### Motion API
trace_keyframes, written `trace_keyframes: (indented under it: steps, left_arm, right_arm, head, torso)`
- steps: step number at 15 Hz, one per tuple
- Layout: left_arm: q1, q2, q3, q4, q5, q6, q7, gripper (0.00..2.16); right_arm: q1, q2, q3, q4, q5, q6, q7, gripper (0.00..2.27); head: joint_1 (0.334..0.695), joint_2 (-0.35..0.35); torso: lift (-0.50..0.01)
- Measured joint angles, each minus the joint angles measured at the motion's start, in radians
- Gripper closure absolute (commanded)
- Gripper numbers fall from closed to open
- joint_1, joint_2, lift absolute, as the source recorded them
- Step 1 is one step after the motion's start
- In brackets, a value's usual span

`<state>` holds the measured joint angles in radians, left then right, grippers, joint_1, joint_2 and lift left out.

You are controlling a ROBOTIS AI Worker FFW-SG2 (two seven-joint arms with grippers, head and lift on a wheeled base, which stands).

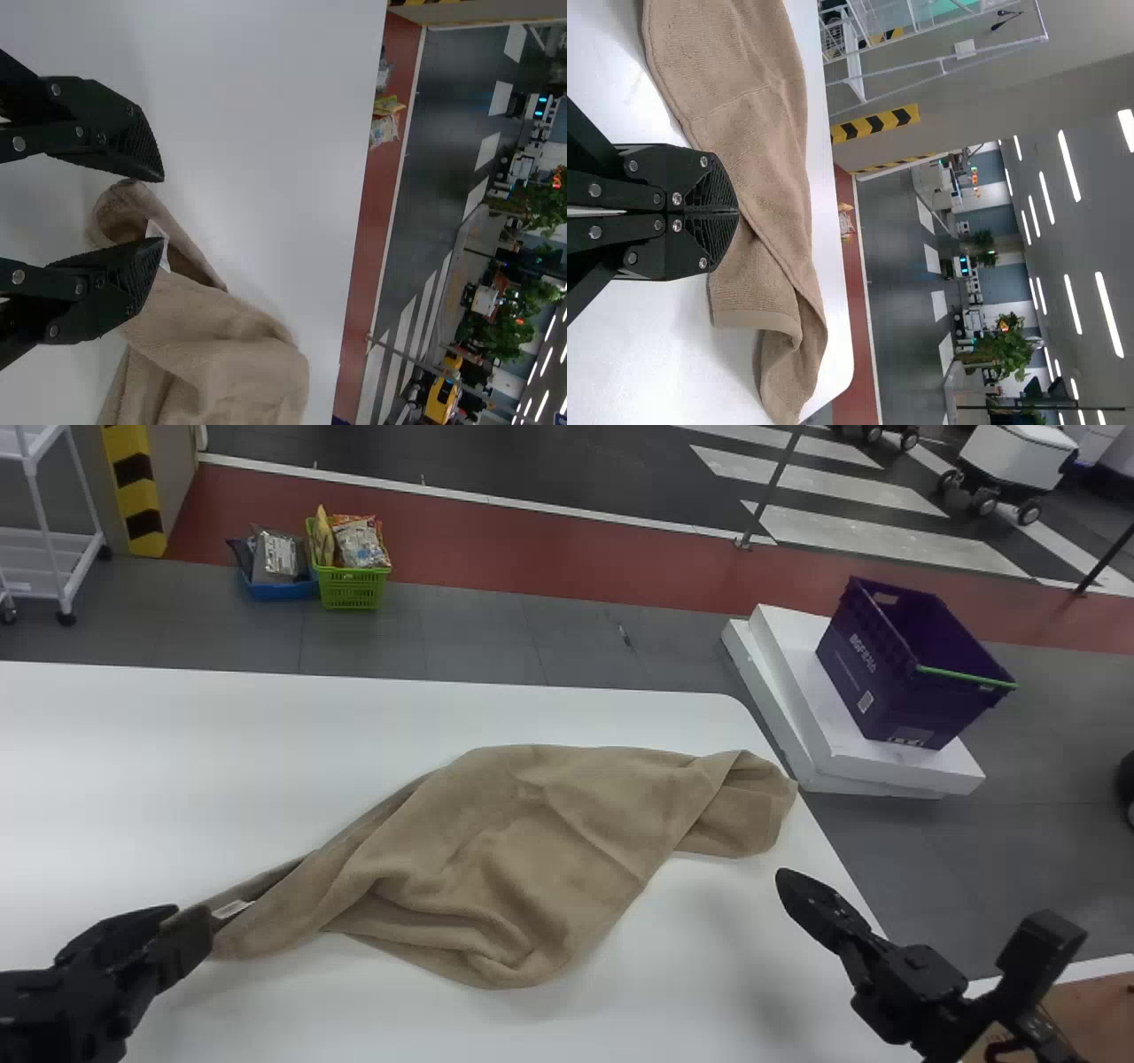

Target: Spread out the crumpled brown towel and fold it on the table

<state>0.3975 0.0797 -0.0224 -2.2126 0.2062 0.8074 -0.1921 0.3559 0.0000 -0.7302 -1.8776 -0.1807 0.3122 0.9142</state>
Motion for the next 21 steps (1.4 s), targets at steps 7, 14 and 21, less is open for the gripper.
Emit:
trace_keyframes:
  steps: [7, 14, 21]
  left_arm:
    - [0.021, 0.004, 0.006, -0.082, -0.010, 0.022, 0.000, 1.75]
    - [-0.121, -0.006, -0.005, -0.247, -0.067, 0.196, 0.022, 1.74]
    - [-0.209, -0.006, 0.043, -0.486, -0.074, 0.584, 0.045, 1.74]
  right_arm:
    - [0.000, 0.000, 0.001, 0.000, -0.011, -0.012, 0.000, 1.84]
    - [0.000, 0.000, 0.050, -0.049, -0.012, -0.021, -0.012, 1.84]
    - [-0.003, 0.000, 0.058, -0.049, -0.005, -0.035, -0.047, 1.82]
  head:
    - [0.695, -0.350]
    - [0.695, -0.320]
    - [0.695, -0.304]
  torso:
    - [-0.127]
    - [-0.127]
    - [-0.127]
